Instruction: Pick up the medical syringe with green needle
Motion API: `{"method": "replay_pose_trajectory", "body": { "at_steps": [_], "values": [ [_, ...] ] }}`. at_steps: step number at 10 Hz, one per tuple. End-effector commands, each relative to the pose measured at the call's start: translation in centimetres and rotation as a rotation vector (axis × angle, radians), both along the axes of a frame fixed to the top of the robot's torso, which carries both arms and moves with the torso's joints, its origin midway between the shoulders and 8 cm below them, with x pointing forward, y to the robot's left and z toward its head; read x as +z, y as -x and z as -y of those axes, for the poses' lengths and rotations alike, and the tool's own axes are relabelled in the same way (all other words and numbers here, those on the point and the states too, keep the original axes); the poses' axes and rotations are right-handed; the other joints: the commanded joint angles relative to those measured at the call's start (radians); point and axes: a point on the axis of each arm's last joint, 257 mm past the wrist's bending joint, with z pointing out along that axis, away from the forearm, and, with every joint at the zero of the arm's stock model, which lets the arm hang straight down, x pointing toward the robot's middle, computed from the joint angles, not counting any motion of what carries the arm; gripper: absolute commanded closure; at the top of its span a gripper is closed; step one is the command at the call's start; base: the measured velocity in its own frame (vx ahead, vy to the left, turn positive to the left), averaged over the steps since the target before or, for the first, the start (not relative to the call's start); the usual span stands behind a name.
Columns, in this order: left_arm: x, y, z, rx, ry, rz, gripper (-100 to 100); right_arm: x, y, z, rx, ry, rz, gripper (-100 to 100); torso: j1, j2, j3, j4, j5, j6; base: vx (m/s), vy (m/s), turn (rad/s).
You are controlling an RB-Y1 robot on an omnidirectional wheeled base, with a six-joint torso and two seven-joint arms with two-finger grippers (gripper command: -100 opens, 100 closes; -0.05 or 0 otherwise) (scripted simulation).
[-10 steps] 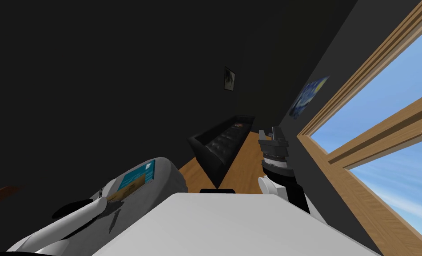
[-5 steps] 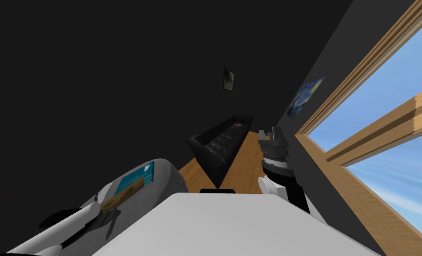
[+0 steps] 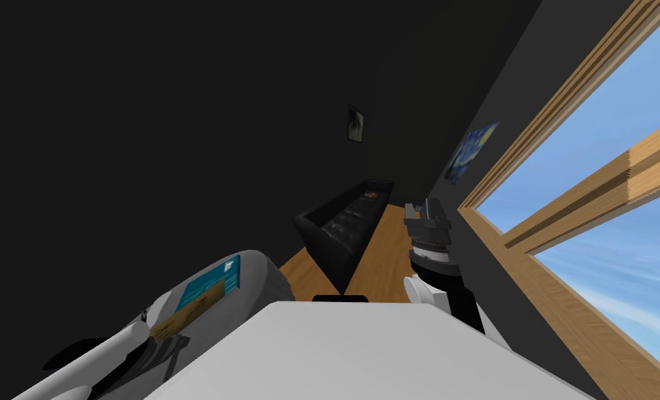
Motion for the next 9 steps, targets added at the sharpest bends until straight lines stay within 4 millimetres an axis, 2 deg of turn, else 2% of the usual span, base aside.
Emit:
{"method": "replay_pose_trajectory", "body": {
  "at_steps": [1, 2, 7, 9],
  "values": [
    [-1.0, 1.0, 0.8, 0.045, 0.042, -0.005, -100, 0.0, 0.0, 0.0, 0.000, 0.000, 0.000, 0, 0.000, 0.000, 0.000, 0.000, 0.000, 0.000, 0.001, 0.056, -0.032],
    [-1.6, 1.4, 1.8, 0.101, 0.091, 0.005, -100, 0.0, 0.0, 0.0, 0.000, 0.000, 0.000, 0, -0.001, 0.000, 0.000, 0.000, 0.000, 0.000, 0.001, 0.058, -0.037],
    [-3.3, 2.8, 4.1, 0.210, 0.192, 0.011, -100, 0.0, 0.0, 0.0, 0.000, 0.000, 0.000, 0, -0.001, 0.000, 0.000, 0.000, 0.000, 0.000, 0.001, 0.057, -0.030],
    [-4.3, 3.4, 6.0, 0.288, 0.266, 0.018, -100, 0.0, 0.0, 0.0, 0.000, 0.000, 0.000, 0, -0.001, 0.000, 0.000, 0.000, 0.000, 0.000, 0.001, 0.072, -0.021]
  ]
}}
